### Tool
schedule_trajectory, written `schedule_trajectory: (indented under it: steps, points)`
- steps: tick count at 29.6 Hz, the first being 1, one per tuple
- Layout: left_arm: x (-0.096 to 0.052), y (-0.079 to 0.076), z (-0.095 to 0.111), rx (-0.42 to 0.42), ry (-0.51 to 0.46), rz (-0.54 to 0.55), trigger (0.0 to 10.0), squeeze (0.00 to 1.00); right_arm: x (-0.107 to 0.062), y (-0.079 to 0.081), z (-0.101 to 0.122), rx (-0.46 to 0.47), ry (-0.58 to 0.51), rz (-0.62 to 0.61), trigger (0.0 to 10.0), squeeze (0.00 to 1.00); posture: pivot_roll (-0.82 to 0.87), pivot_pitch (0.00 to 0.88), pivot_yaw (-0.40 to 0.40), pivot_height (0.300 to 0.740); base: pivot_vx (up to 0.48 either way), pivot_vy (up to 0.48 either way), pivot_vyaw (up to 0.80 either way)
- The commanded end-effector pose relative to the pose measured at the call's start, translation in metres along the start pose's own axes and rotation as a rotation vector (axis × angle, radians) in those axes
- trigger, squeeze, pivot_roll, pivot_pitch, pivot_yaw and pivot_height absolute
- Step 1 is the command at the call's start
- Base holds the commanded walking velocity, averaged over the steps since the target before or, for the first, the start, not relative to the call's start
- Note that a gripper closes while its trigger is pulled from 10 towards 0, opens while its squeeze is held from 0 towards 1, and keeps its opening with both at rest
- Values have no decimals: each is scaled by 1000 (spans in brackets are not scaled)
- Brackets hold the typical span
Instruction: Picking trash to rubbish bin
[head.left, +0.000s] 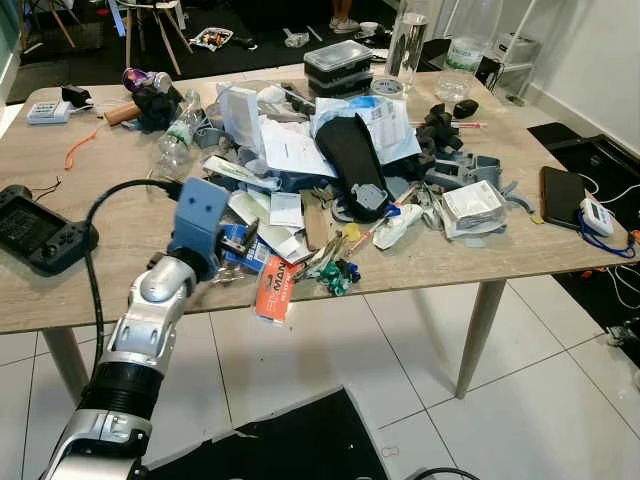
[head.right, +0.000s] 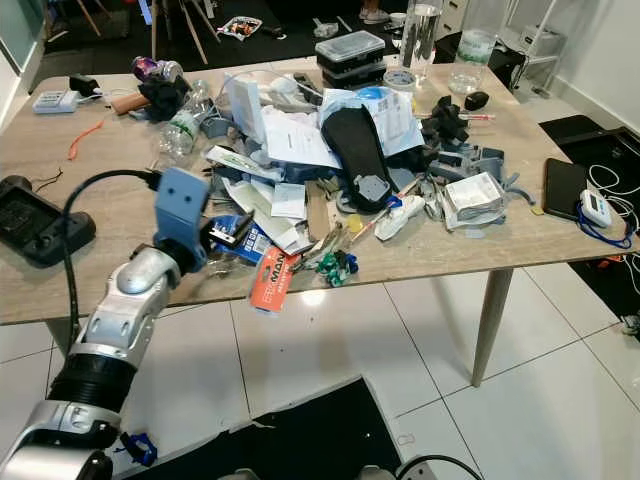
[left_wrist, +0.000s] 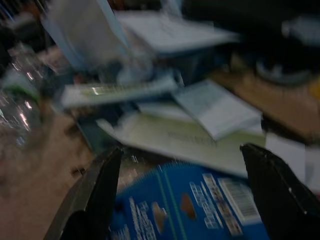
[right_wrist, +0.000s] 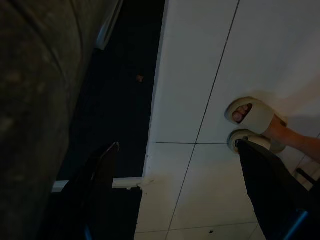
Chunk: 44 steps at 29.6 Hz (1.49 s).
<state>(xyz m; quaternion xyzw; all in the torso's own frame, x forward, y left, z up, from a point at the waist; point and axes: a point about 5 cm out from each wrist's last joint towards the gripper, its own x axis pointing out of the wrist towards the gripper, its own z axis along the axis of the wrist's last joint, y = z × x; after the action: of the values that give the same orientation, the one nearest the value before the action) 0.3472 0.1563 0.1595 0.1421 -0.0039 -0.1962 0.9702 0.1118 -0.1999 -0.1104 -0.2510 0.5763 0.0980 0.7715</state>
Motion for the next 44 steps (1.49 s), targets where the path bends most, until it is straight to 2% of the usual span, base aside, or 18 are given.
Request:
schedule_trajectory:
  steps: [1, 5, 9, 15, 19, 23, 35, 36, 37, 38, 44]
  points:
    - [-3, 0, -6, 15, 47, -3, 10000, 0, -1, 6, -8, -5, 22, 22, 10000, 0, 16, 122, 11, 740, 0, 0, 0]
    - [-2, 1, -12, 4, 93, 29, 10000, 0, 0, 4, -7, -6, 21, 20, 10000, 0, 19, 124, 10, 740, 0, 0, 0]
    - [-3, 1, -16, 8, 128, 41, 10000, 0, 0, -5, -7, -5, 21, 10, 10000, 0, 19, 124, 10, 740, 0, 0, 0]
    - [-4, -5, -21, 19, 194, 4, 10000, 0, 0, -10, -6, -5, 20, 5, 10000, 0, 19, 124, 10, 740, 0, 0, 0]
    - [-4, -7, -23, 8, 215, -5, 10000, 0, 0, -10, -3, -5, 16, 5, 10000, 0, 19, 127, 10, 740, 0, 0, 0]
    - [-4, -16, -28, -14, 253, -48, 10000, 0, 0, -7, 1, -2, 10, 8, 10000, 0, 19, 127, 10, 740, 0, 0, 0]
    - [-3, -21, -33, -5, 307, -48, 10000, 0, 0, -5, -2, 7, 15, 8, 10000, 0, 10, 133, 13, 740, 0, 0, 0]
    - [-2, -22, -33, -4, 313, -52, 4392, 0, 0, -4, -2, 8, 15, 9, 10000, 0, 10, 133, 13, 740, 0, 0, 0]
    - [-2, -23, -33, -2, 316, -52, 1922, 0, 0, -4, -1, 9, 15, 9, 10000, 0, 10, 133, 13, 740, 0, 0, 0]
    - [-2, -23, -33, -1, 317, -54, 0, 0, 0, -3, -1, 10, 15, 10, 10000, 0, 10, 133, 13, 740, 0, 0, 0]
    - [-2, -24, -34, 8, 317, -56, 0, 0, 0, -5, -5, 11, 20, 9, 10000, 0, 10, 133, 13, 740, 0, 0, 0]
